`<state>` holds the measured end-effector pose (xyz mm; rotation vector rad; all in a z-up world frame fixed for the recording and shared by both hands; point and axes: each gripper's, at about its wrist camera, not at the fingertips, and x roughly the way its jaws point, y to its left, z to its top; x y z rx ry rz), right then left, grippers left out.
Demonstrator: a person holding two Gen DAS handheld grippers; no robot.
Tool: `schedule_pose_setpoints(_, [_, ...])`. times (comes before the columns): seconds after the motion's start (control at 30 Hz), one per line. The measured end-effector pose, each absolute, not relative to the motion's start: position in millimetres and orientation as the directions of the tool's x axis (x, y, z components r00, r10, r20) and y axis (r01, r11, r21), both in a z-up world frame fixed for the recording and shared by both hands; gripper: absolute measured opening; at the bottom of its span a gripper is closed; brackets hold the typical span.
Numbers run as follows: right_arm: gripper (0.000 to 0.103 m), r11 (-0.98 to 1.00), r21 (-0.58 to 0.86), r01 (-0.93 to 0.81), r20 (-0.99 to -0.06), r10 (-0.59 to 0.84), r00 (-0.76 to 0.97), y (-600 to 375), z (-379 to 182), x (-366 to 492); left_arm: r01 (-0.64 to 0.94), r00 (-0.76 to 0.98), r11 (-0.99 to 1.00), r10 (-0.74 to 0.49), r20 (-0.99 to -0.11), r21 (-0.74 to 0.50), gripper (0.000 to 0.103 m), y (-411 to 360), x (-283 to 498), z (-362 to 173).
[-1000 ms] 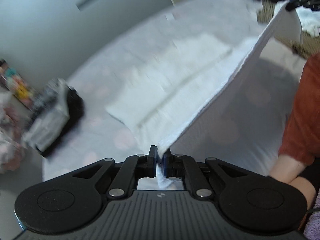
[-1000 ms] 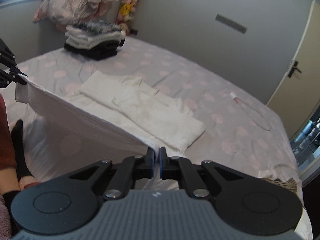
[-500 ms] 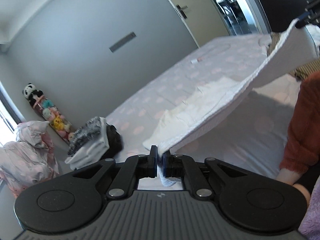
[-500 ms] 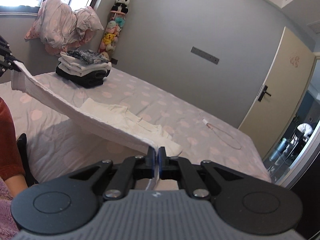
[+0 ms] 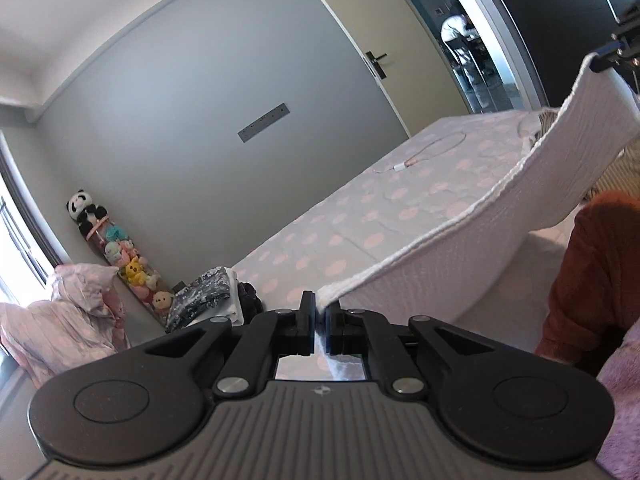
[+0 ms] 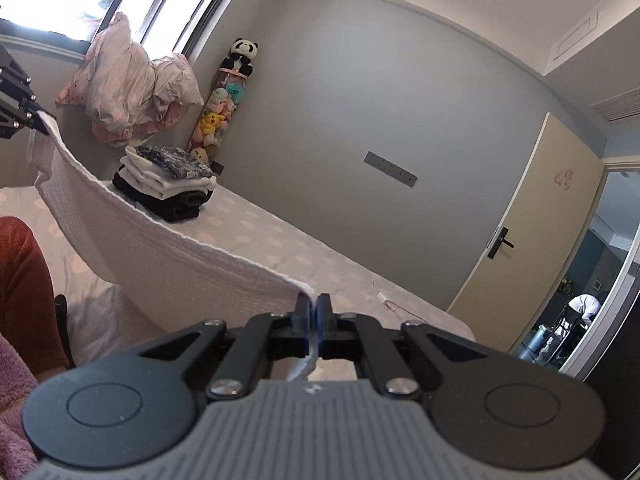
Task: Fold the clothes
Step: 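Lift the shirt with both grippers and fold it over onto itself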
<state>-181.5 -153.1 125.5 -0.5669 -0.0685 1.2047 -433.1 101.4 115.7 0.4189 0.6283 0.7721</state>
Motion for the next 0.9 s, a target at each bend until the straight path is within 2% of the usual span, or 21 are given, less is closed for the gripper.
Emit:
schedule_pose_setpoints(0.17, [0.004,0.227,-0.506,-0.832,-0.268,0.876,0.402,-130.9,123.5,-170.8,-0.467,0.517,0.637,0.76,-0.394,0.614,0.005,117.7,-404.8,113.0])
schedule_pose_setpoints(0.33, [0.004,0.198,-0.544,-0.815,-0.303,0.859,0.411,-92.7,121.2,-147.3,-0.42,0.467,0.66,0.746,-0.475,0.623,0.005,151.9,-373.8,103.2])
schedule_pose_setpoints(0.57, [0.004,0.131,-0.587,-0.799,-0.381,0.826,0.416,-16.9,98.9,-106.0,-0.41,0.41,0.741,0.67,-0.619,0.532,0.005,227.4,-326.4,81.4])
schedule_pose_setpoints(0.9, [0.004,0.086,-0.562,-0.823,-0.497,0.76,0.418,110.3,33.5,-26.2,-0.438,0.333,0.757,0.637,-0.695,0.485,0.005,340.6,-250.0,23.6])
